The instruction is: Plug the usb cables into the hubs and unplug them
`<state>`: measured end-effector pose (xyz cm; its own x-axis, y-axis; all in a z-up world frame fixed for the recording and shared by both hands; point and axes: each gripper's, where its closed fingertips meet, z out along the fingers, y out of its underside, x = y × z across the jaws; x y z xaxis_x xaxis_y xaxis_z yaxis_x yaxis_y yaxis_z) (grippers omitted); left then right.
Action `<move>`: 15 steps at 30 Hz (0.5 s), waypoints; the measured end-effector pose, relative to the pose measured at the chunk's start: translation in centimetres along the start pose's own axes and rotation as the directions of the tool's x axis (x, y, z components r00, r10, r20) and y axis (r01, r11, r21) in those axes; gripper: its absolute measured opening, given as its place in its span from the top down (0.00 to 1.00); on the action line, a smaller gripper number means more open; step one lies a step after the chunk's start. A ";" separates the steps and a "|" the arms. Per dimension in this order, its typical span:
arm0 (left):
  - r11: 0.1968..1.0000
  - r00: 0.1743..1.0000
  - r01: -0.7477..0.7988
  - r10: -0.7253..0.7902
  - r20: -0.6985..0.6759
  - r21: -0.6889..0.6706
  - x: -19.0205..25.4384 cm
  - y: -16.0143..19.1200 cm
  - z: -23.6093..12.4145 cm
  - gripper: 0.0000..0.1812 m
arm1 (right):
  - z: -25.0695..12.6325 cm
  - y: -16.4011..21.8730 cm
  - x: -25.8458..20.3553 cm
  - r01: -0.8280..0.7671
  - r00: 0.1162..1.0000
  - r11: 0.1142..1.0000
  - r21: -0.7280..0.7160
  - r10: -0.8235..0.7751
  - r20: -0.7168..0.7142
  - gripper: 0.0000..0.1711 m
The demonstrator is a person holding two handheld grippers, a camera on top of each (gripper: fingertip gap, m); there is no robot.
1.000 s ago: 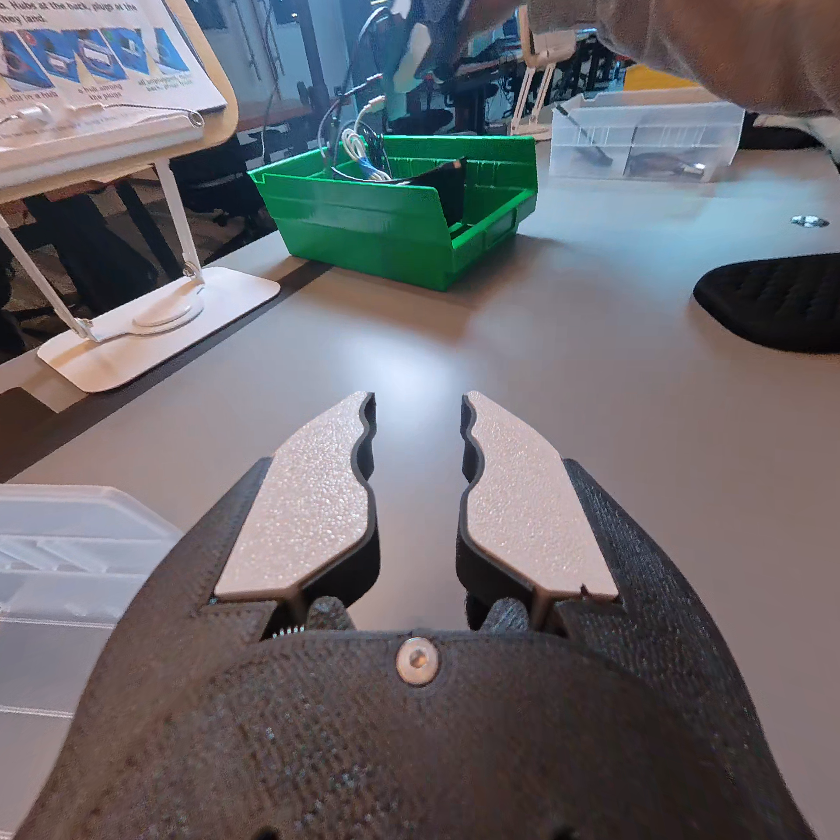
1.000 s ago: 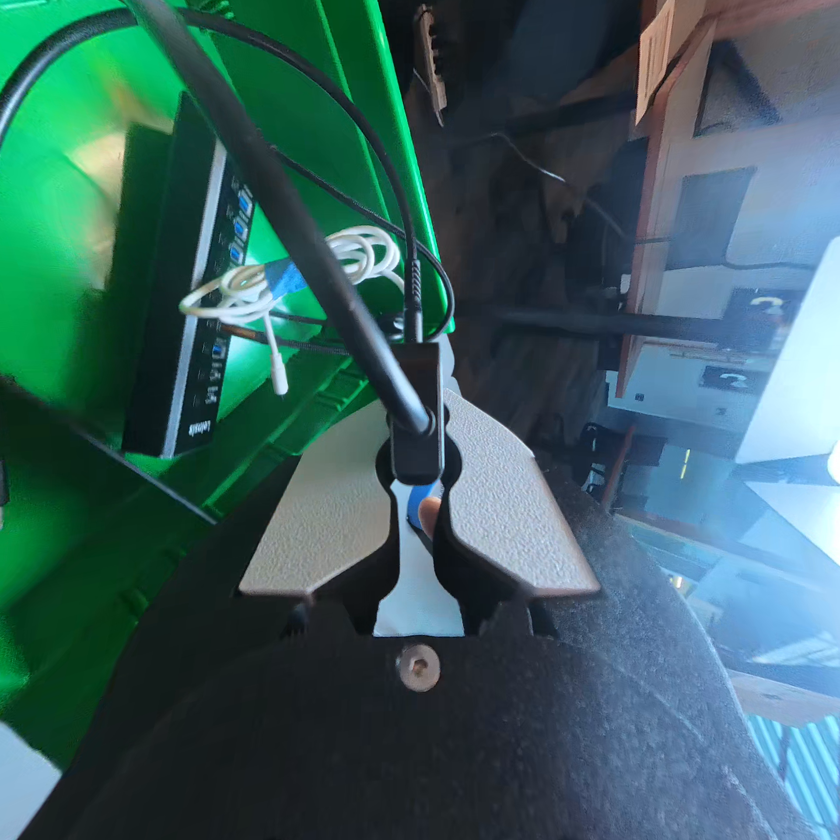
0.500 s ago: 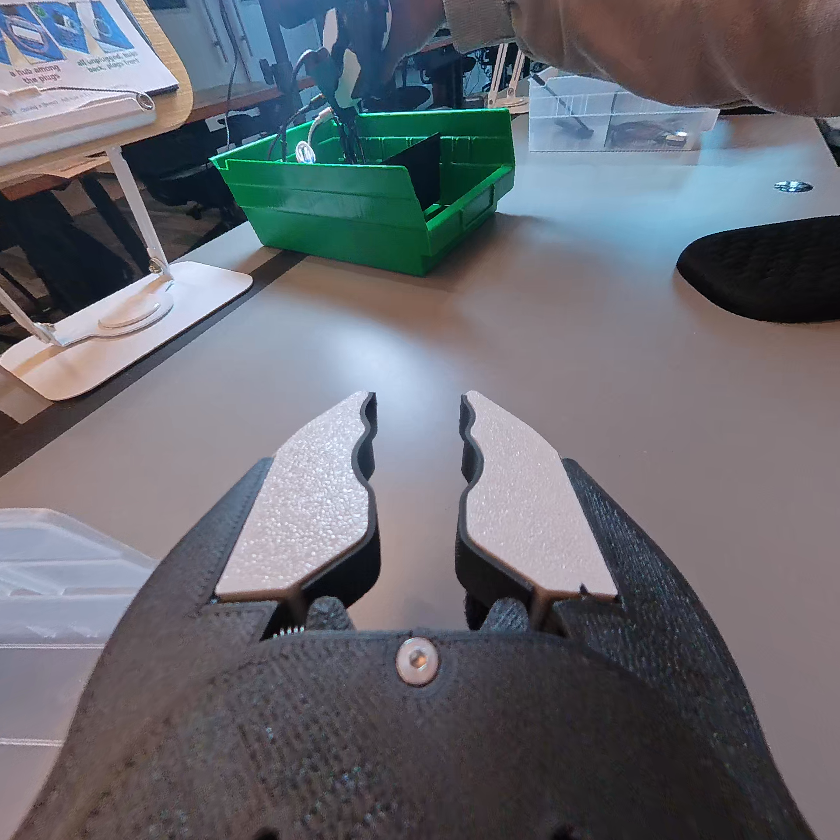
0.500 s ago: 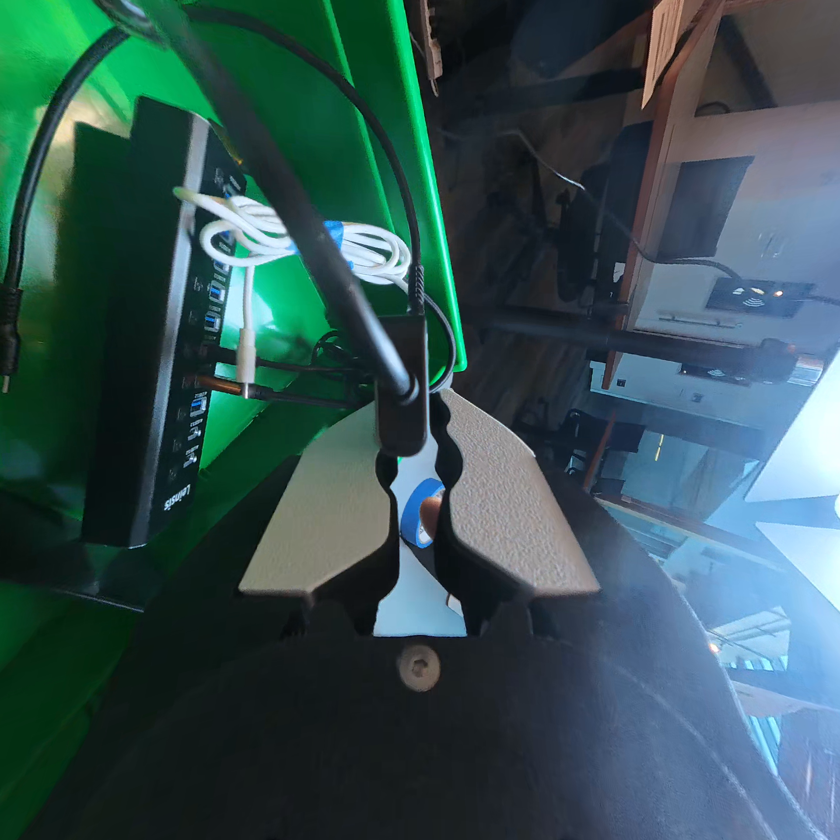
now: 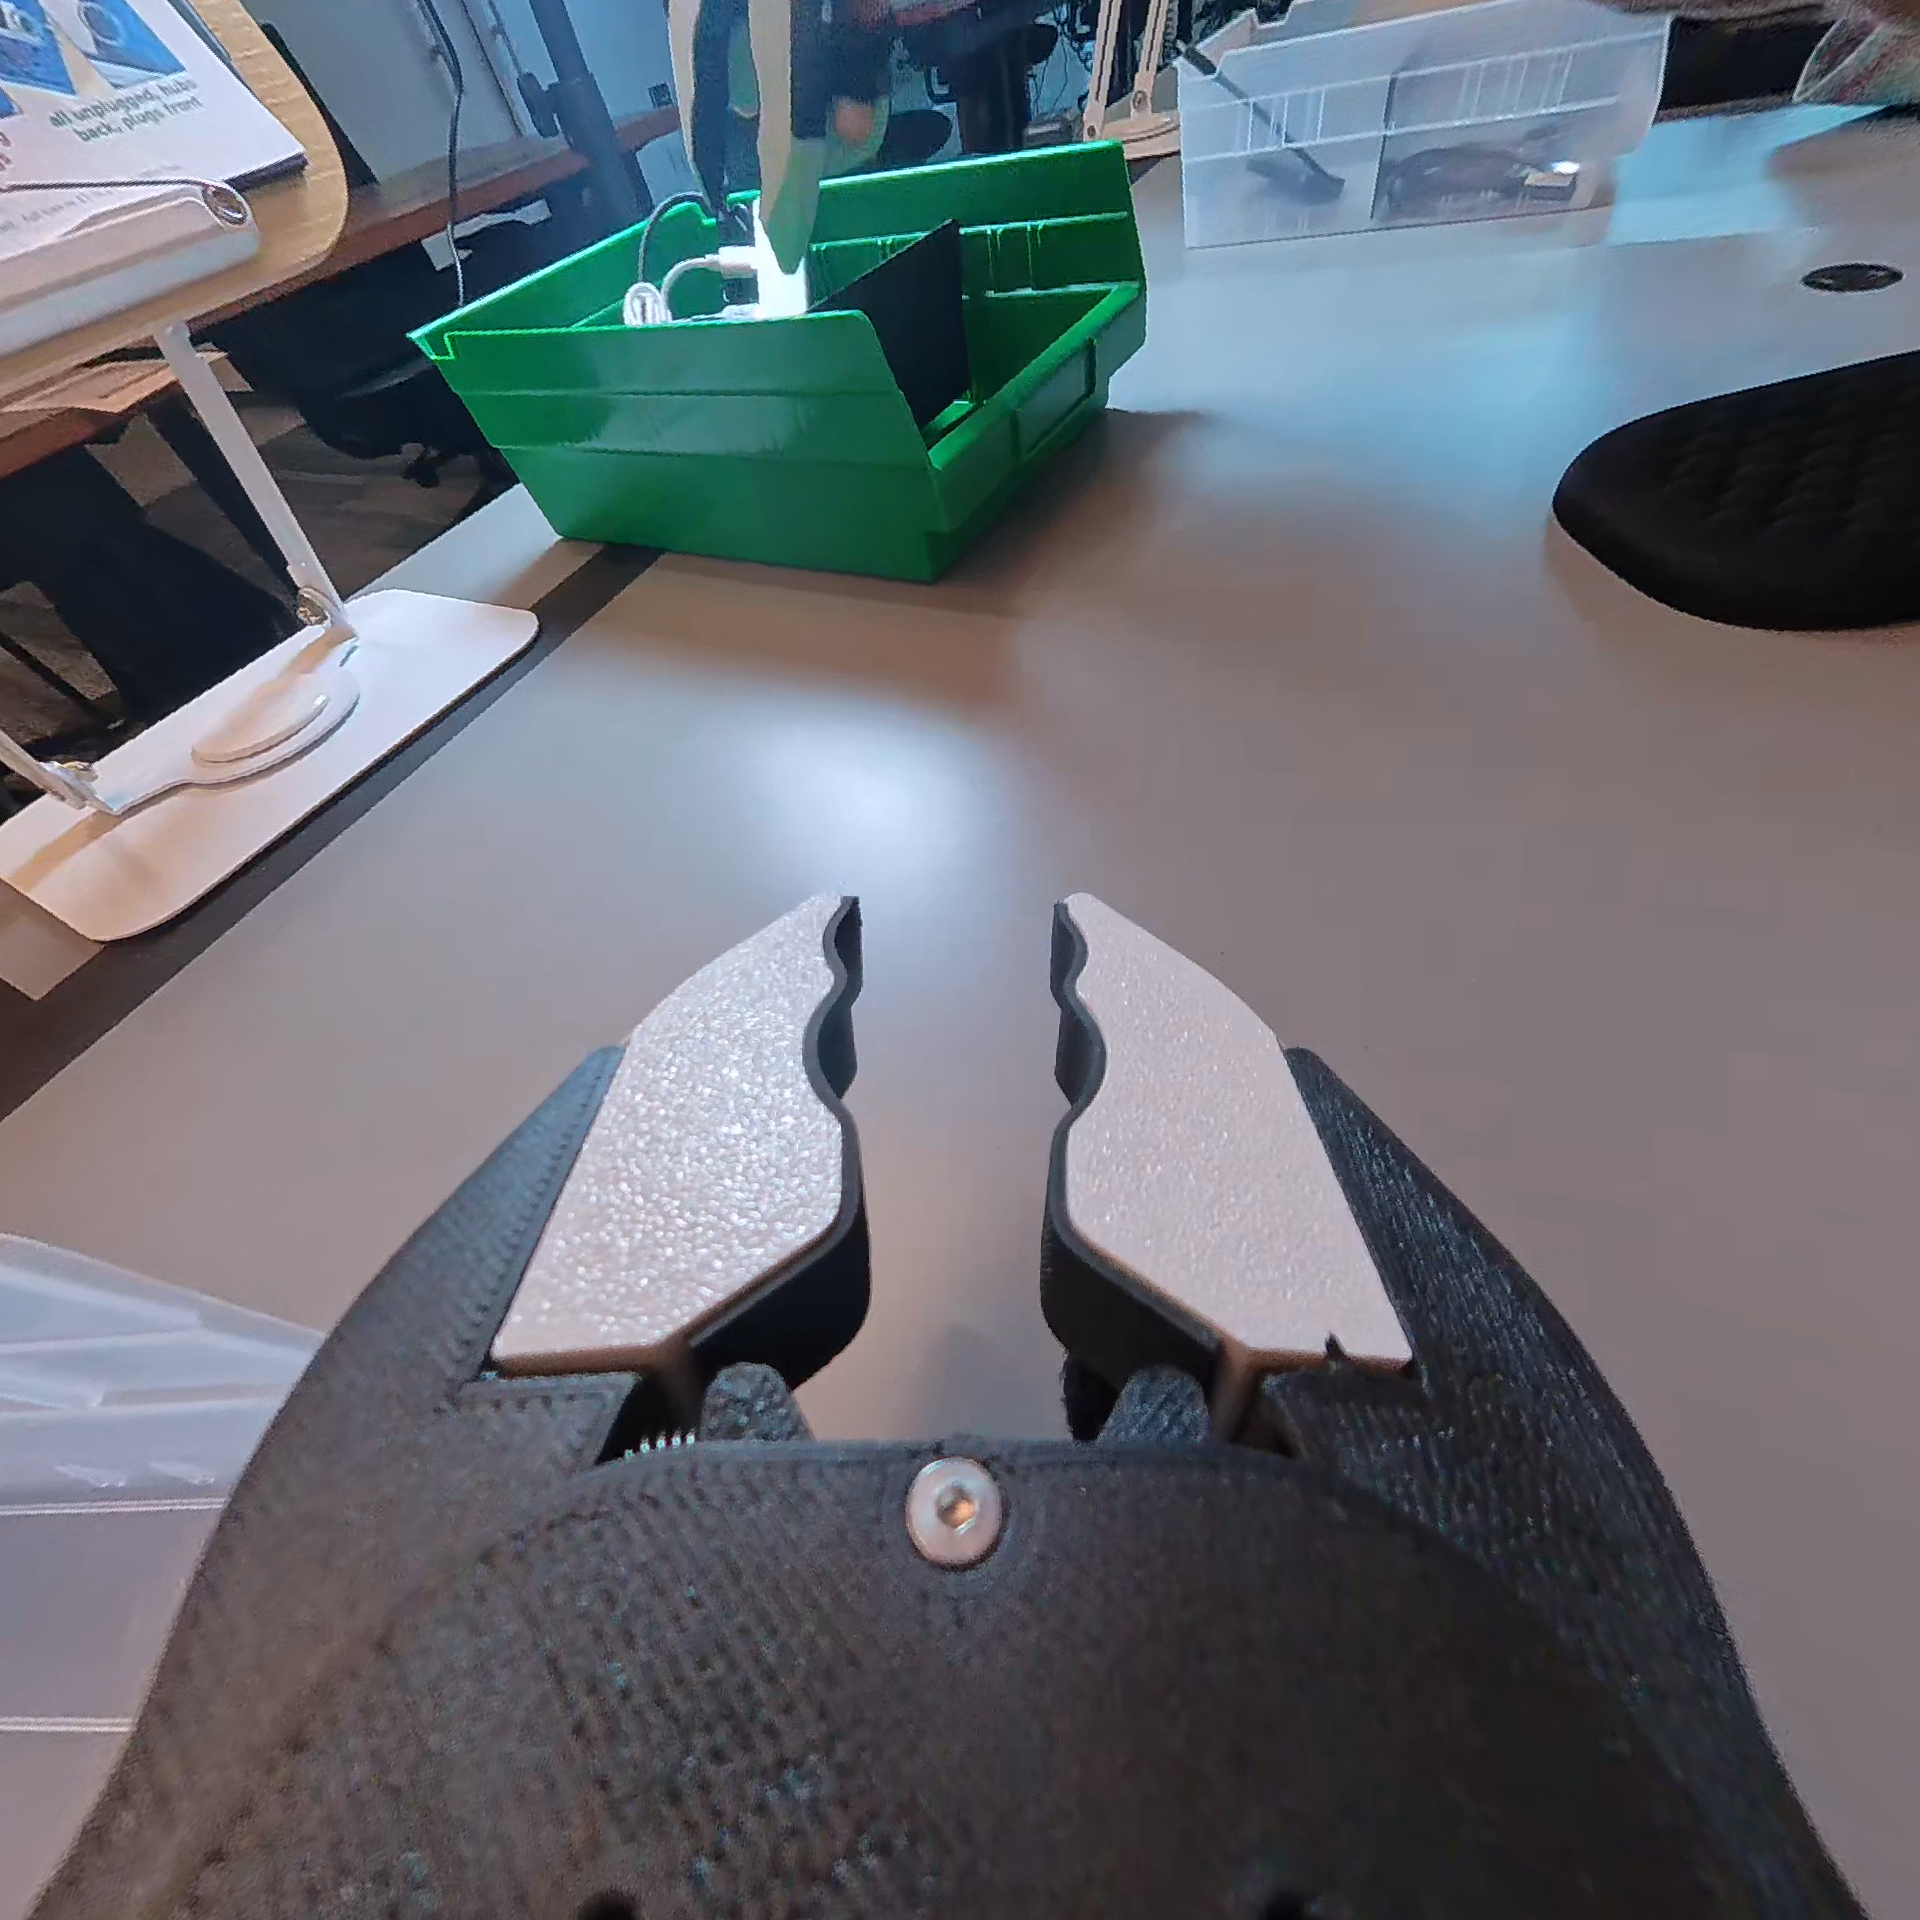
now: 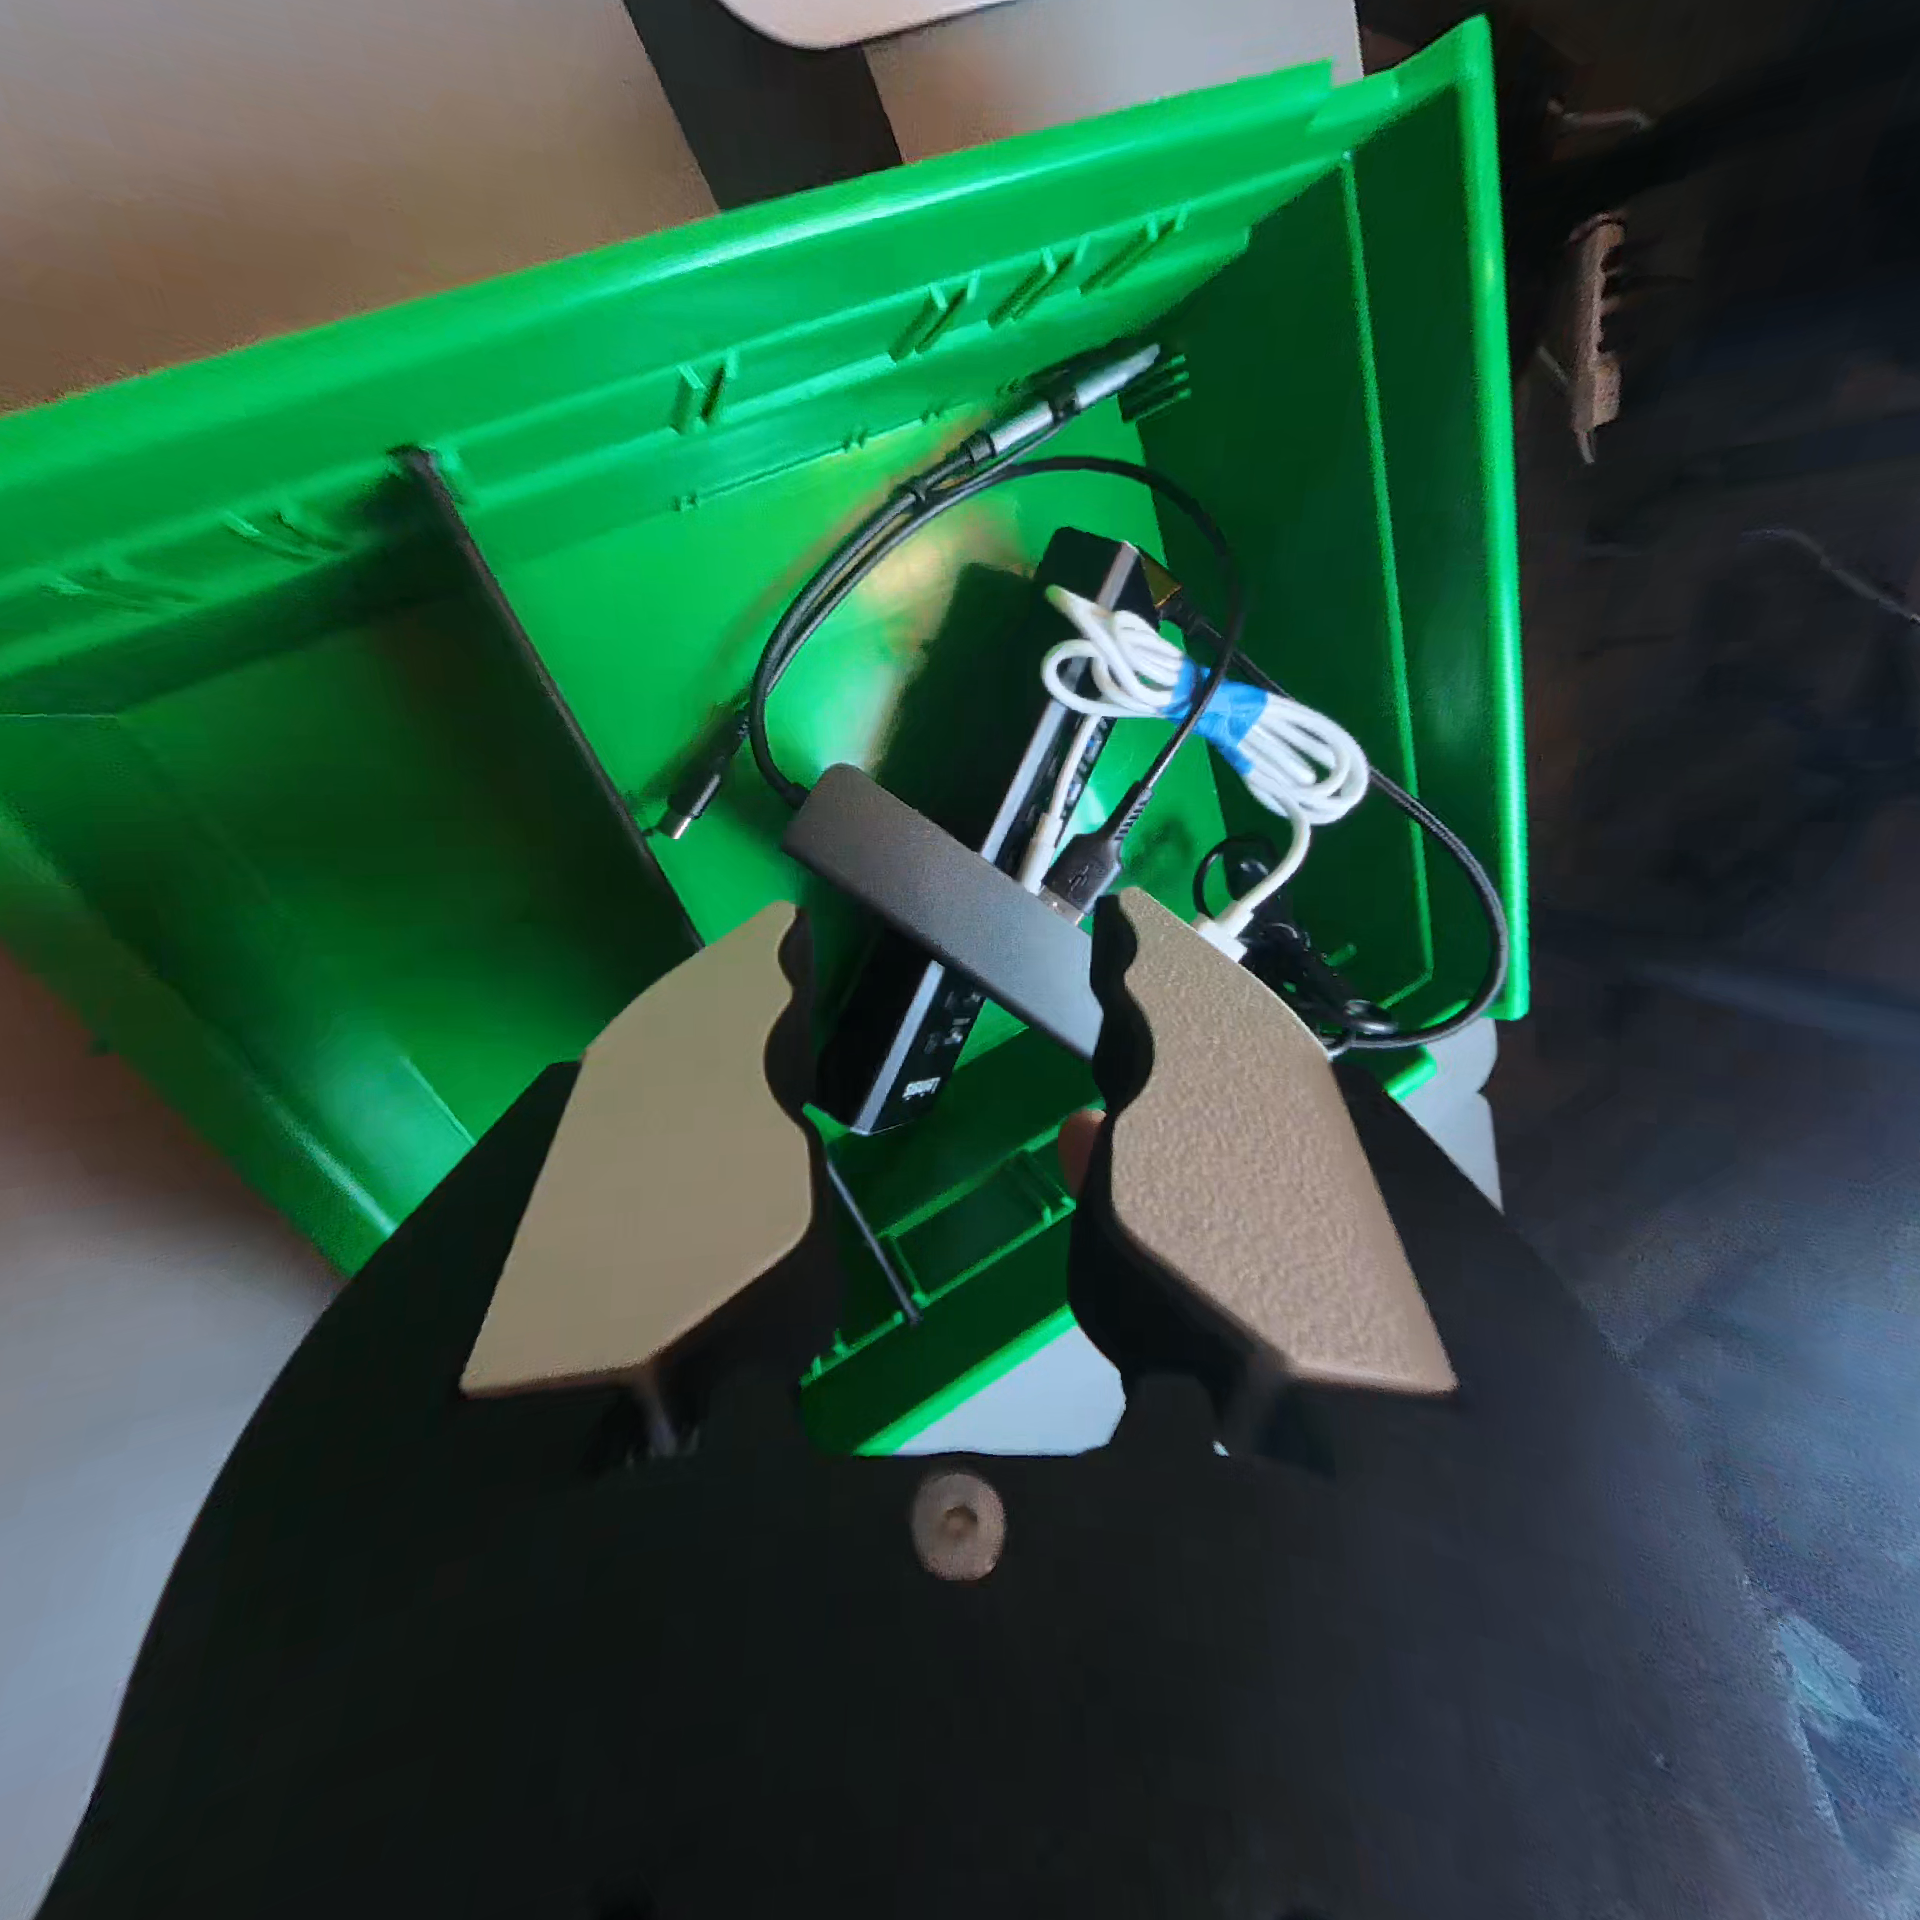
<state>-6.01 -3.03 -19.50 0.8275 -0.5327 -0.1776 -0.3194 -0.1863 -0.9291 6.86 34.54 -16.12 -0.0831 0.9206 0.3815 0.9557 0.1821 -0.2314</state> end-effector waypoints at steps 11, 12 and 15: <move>0.999 0.995 0.017 -0.020 0.101 0.032 -2.2 -1.0 -1.6 0.79 | -7.4 -1.8 -4.0 -0.157 0.988 0.870 0.467 0.135 0.080 0.71; 0.999 0.992 0.021 -0.024 0.121 0.025 -2.7 -1.1 -1.9 0.78 | -7.2 -1.2 -5.5 -0.141 0.990 0.879 0.456 0.113 0.090 0.71; 0.999 0.980 0.003 0.007 0.200 -0.050 -4.9 -1.0 -3.5 0.72 | -5.6 1.2 -10.4 -0.058 0.992 0.930 0.364 0.012 0.126 0.71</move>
<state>-11.34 -3.14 -16.52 0.9010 -0.3578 -0.2452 -0.3393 -0.2289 -0.9124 10.51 23.23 -15.36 -0.1062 0.9589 0.2630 0.7903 0.2419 -0.5629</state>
